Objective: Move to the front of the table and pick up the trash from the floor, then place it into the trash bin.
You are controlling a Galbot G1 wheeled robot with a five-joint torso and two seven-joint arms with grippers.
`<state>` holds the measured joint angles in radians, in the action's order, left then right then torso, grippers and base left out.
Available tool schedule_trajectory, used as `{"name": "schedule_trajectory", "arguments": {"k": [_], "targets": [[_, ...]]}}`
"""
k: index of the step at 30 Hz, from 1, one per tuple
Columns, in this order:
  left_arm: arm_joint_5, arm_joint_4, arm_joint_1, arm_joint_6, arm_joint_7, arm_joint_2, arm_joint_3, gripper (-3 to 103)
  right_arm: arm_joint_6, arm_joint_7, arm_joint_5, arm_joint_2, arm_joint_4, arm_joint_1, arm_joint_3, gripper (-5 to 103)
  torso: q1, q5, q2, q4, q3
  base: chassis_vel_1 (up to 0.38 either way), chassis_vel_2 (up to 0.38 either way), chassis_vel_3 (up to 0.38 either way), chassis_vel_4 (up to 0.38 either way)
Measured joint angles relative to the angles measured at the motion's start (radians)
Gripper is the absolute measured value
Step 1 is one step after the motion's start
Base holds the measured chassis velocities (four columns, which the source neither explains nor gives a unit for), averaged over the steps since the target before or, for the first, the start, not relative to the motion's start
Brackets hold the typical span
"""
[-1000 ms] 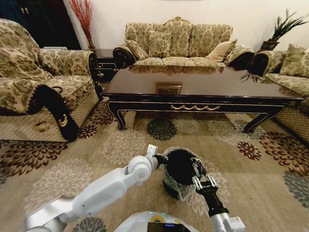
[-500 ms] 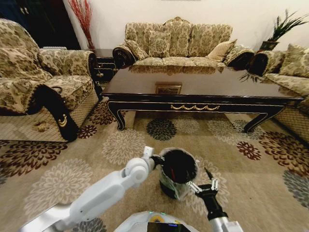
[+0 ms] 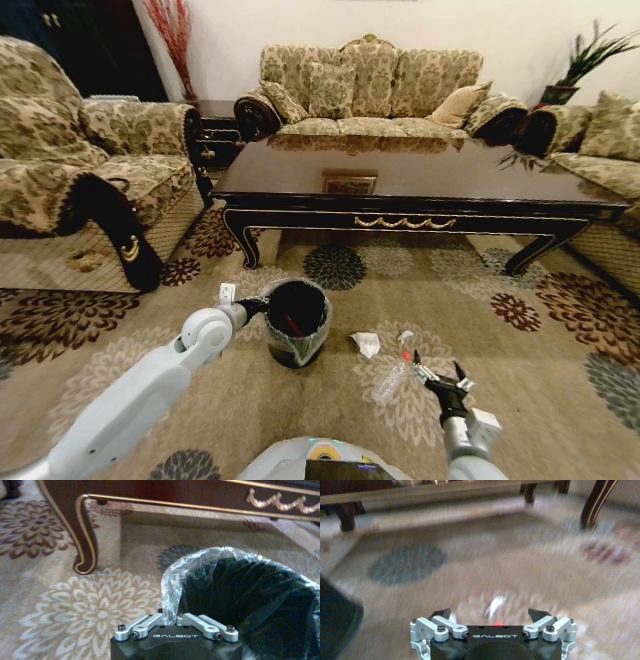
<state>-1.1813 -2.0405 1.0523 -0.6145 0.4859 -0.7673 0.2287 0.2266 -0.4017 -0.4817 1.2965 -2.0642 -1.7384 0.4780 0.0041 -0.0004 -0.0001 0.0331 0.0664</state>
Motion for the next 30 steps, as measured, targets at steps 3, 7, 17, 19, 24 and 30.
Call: {"name": "schedule_trajectory", "arguments": {"k": [3, 7, 17, 19, 24, 30], "targets": [[-0.015, -0.020, 0.027, 0.001, 0.001, 0.002, 0.036, 3, 0.051, -0.032, -0.064, -0.028, 0.041, 0.063, -0.045, 100, 0.000, 0.0001, 0.000, 0.0006, 0.000, 0.000, 0.000, 0.000, 0.000], [-0.031, -0.052, 0.048, 0.001, 0.017, -0.001, 0.064, 3, 0.103, -0.085, -0.145, -0.076, 0.112, 0.173, -0.124, 100, 0.000, 0.0006, 0.000, 0.0005, 0.000, 0.000, 0.000, 0.000, 0.000], [-0.049, -0.086, 0.052, 0.001, 0.046, -0.017, 0.054, 3, 0.127, -0.141, -0.222, -0.106, 0.403, 0.403, -0.248, 100, 0.000, 0.0004, 0.000, -0.0001, 0.000, 0.000, 0.000, 0.000, 0.000], [-0.052, -0.086, 0.048, 0.001, 0.054, -0.018, 0.049, 3, 0.128, -0.153, -0.229, -0.096, 0.448, 0.435, -0.272, 100, 0.000, 0.0004, 0.000, 0.0003, 0.000, 0.000, 0.000, 0.000, 0.000], [-0.061, -0.092, 0.042, -0.002, 0.061, -0.018, 0.044, 3, 0.107, -0.161, -0.185, -0.065, 0.579, 0.493, -0.292, 100, 0.000, 0.0004, 0.000, -0.0001, 0.000, 0.000, 0.000, 0.000, 0.000], [-0.064, -0.099, 0.043, -0.005, 0.067, -0.017, 0.044, 3, 0.102, -0.162, -0.179, -0.063, 0.606, 0.500, -0.295, 96, 0.000, 0.0002, 0.000, 0.0000, 0.000, 0.000, 0.000, 0.000, 0.000]]}}
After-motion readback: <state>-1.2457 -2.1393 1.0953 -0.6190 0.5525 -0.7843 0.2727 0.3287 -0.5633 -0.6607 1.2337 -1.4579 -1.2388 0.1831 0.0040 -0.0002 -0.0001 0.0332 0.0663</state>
